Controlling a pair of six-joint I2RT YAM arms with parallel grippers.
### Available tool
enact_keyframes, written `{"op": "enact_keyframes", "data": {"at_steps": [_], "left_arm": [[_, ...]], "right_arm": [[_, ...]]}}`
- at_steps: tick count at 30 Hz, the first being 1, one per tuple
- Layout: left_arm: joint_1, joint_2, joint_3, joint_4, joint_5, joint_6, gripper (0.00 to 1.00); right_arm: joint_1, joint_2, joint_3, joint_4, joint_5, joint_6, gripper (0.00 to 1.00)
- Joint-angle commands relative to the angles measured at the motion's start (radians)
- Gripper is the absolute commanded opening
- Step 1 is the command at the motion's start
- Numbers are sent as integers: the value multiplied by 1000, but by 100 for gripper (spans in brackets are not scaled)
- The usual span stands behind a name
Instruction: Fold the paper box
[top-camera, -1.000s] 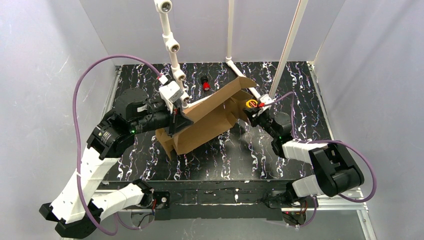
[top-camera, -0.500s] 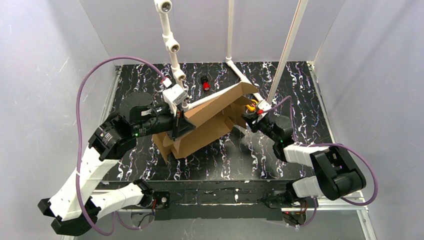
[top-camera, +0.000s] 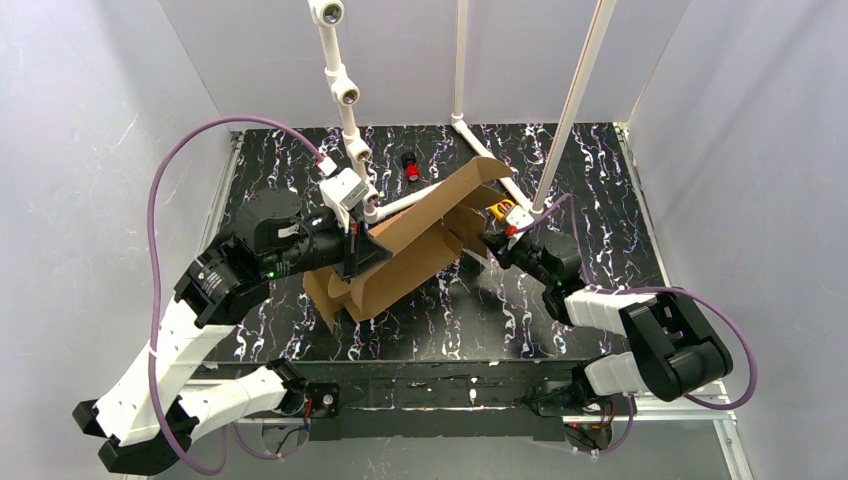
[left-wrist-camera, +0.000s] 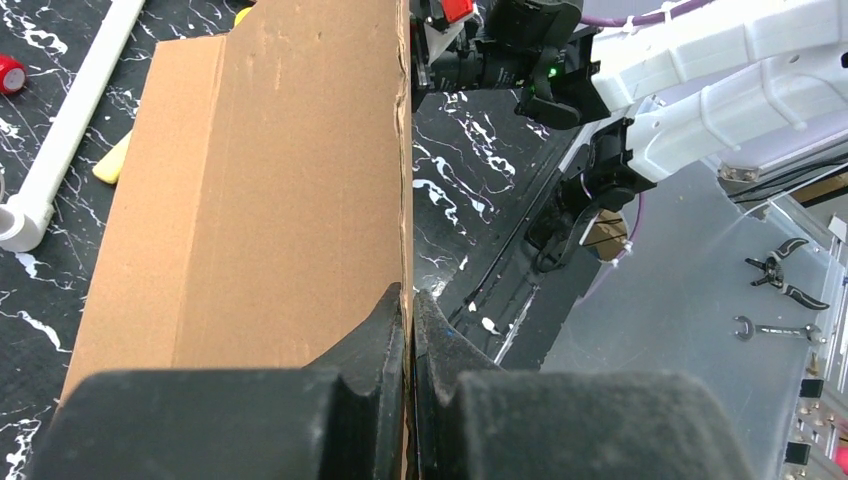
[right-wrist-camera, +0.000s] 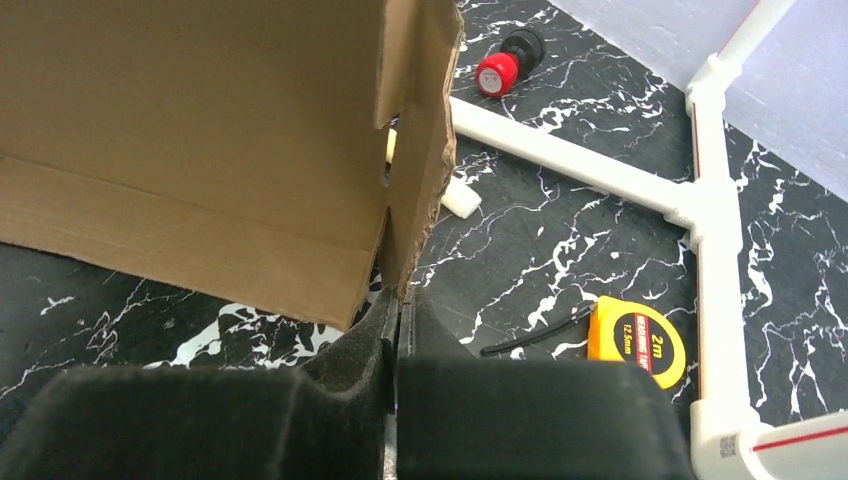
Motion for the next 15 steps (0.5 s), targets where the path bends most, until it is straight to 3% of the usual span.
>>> {"op": "enact_keyframes", "data": {"at_steps": [1, 10, 15], "left_arm": [[-2, -20, -19, 42, -41, -13, 0], [-5, -11, -32, 28, -58, -5, 0], [-5, 0, -21, -12, -54, 12, 0]], "right_arm": [[41, -17, -14, -96, -26, -78, 6], [102, -18, 0, -116, -18, -132, 11], [112, -8, 24, -141, -17, -132, 21]]}}
